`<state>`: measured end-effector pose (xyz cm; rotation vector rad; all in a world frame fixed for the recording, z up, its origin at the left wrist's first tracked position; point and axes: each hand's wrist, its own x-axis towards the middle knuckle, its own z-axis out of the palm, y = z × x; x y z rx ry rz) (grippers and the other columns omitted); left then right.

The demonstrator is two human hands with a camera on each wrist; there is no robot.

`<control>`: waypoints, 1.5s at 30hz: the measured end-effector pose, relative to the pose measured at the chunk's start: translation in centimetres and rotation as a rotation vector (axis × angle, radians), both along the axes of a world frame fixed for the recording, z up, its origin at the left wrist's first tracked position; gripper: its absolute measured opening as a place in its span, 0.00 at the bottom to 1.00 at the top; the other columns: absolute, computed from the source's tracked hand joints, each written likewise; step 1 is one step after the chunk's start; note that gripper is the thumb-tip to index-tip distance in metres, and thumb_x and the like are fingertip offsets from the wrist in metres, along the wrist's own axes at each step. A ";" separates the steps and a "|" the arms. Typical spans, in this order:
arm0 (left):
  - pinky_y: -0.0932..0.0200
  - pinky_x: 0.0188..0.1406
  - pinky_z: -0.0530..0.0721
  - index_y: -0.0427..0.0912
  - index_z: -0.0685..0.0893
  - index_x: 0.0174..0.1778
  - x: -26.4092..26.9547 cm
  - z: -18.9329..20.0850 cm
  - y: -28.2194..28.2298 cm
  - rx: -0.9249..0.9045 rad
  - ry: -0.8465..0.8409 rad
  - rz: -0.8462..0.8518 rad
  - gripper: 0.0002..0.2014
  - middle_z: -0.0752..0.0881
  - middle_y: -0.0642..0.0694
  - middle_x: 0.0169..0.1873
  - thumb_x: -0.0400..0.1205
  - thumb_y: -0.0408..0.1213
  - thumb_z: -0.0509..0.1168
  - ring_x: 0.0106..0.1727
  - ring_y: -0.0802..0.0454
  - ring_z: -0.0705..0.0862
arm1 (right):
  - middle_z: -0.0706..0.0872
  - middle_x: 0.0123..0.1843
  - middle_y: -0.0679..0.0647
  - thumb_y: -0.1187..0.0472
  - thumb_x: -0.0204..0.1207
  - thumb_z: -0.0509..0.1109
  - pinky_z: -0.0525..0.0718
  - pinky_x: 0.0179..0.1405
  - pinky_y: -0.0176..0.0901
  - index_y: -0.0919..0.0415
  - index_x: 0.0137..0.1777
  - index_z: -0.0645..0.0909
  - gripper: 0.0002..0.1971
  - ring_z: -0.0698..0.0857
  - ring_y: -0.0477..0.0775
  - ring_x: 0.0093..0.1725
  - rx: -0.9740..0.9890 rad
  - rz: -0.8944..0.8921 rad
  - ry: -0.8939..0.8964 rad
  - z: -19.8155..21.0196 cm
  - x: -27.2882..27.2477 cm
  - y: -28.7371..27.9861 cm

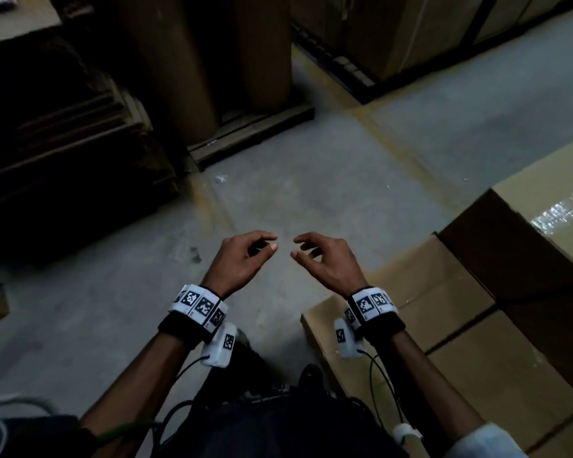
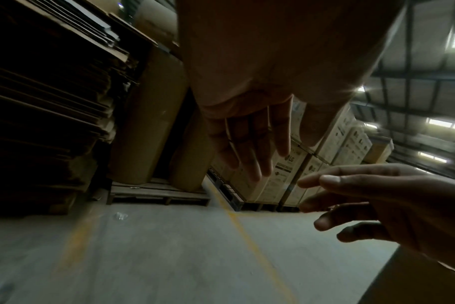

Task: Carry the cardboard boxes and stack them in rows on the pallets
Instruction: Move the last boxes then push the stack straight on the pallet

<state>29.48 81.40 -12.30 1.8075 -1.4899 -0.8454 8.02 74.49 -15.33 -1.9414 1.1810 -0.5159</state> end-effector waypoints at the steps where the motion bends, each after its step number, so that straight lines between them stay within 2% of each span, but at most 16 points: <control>1: 0.78 0.51 0.80 0.50 0.92 0.62 0.9 -0.3 -1.9 0.008 -0.007 -0.017 0.11 0.93 0.55 0.51 0.85 0.46 0.72 0.52 0.69 0.89 | 0.91 0.52 0.39 0.35 0.76 0.72 0.90 0.53 0.51 0.40 0.64 0.85 0.19 0.89 0.38 0.47 -0.001 -0.017 0.003 -0.2 0.8 -1.7; 5: 0.78 0.51 0.81 0.51 0.91 0.63 4.7 -1.1 -10.3 0.010 -0.001 -0.088 0.12 0.92 0.56 0.51 0.85 0.47 0.72 0.53 0.68 0.89 | 0.91 0.52 0.40 0.36 0.76 0.72 0.90 0.52 0.51 0.41 0.63 0.86 0.19 0.89 0.38 0.47 -0.010 -0.102 -0.022 -0.9 4.3 -8.8; 9: 0.69 0.57 0.84 0.51 0.91 0.63 9.9 -1.7 -19.9 -0.014 -0.022 -0.211 0.12 0.92 0.57 0.54 0.87 0.47 0.70 0.55 0.68 0.88 | 0.91 0.51 0.40 0.38 0.77 0.74 0.90 0.52 0.50 0.42 0.63 0.86 0.17 0.89 0.38 0.46 -0.034 -0.196 -0.029 -1.1 8.9 -16.8; 13: 0.63 0.57 0.86 0.50 0.91 0.63 15.5 -1.0 -29.5 -0.018 -0.076 -0.402 0.12 0.92 0.56 0.54 0.87 0.48 0.69 0.53 0.64 0.89 | 0.92 0.50 0.42 0.43 0.78 0.77 0.90 0.51 0.49 0.45 0.61 0.88 0.15 0.90 0.37 0.44 -0.026 -0.347 -0.063 -0.1 13.7 -23.8; 17: 0.63 0.56 0.85 0.49 0.91 0.61 18.9 -0.1 -39.2 -0.029 -0.085 -0.521 0.14 0.93 0.55 0.53 0.86 0.51 0.68 0.51 0.63 0.90 | 0.91 0.50 0.41 0.40 0.77 0.75 0.90 0.50 0.47 0.44 0.62 0.87 0.16 0.89 0.36 0.45 -0.034 -0.458 -0.031 0.7 17.4 -29.7; 22: 0.69 0.50 0.83 0.50 0.91 0.62 18.4 -0.7 -49.5 0.002 -0.030 -0.605 0.12 0.93 0.57 0.49 0.86 0.49 0.70 0.48 0.67 0.89 | 0.90 0.52 0.39 0.37 0.77 0.74 0.89 0.50 0.47 0.40 0.62 0.86 0.17 0.89 0.36 0.47 0.001 -0.554 0.033 0.7 17.4 -36.2; 26: 0.65 0.53 0.86 0.51 0.90 0.63 14.9 -2.2 -56.9 0.063 -0.017 -0.733 0.14 0.93 0.55 0.51 0.85 0.50 0.70 0.50 0.65 0.89 | 0.90 0.52 0.38 0.34 0.75 0.71 0.90 0.51 0.50 0.39 0.62 0.85 0.19 0.89 0.36 0.47 0.017 -0.650 0.086 -0.8 14.4 -41.9; 30: 0.61 0.53 0.87 0.53 0.89 0.65 9.4 -2.4 -67.0 0.038 -0.096 -0.874 0.16 0.92 0.54 0.52 0.85 0.54 0.68 0.49 0.63 0.89 | 0.90 0.56 0.40 0.37 0.78 0.72 0.89 0.52 0.51 0.40 0.65 0.84 0.18 0.89 0.40 0.50 0.010 -0.637 0.176 -1.5 9.8 -50.2; 34: 0.54 0.55 0.89 0.53 0.88 0.67 1.7 -0.7 -78.1 0.008 -0.150 -0.930 0.17 0.92 0.51 0.54 0.85 0.54 0.69 0.49 0.62 0.90 | 0.90 0.57 0.41 0.36 0.78 0.72 0.90 0.52 0.52 0.39 0.66 0.84 0.19 0.89 0.40 0.50 -0.010 -0.724 0.159 -1.0 2.9 -59.6; 40: 0.50 0.54 0.89 0.59 0.85 0.69 -11.6 1.5 -92.6 -0.109 -0.218 -1.016 0.25 0.91 0.55 0.56 0.81 0.66 0.62 0.51 0.61 0.89 | 0.90 0.54 0.40 0.38 0.77 0.74 0.90 0.51 0.51 0.40 0.62 0.86 0.16 0.89 0.39 0.48 -0.048 -0.915 0.106 1.7 -9.0 -71.4; 45: 0.50 0.54 0.89 0.59 0.86 0.68 -22.8 1.2 -101.7 -0.106 -0.186 -1.125 0.23 0.91 0.55 0.55 0.81 0.64 0.65 0.50 0.60 0.89 | 0.90 0.53 0.41 0.39 0.77 0.76 0.89 0.51 0.50 0.40 0.61 0.86 0.15 0.90 0.40 0.48 -0.077 -1.041 0.120 2.7 -18.8 -78.7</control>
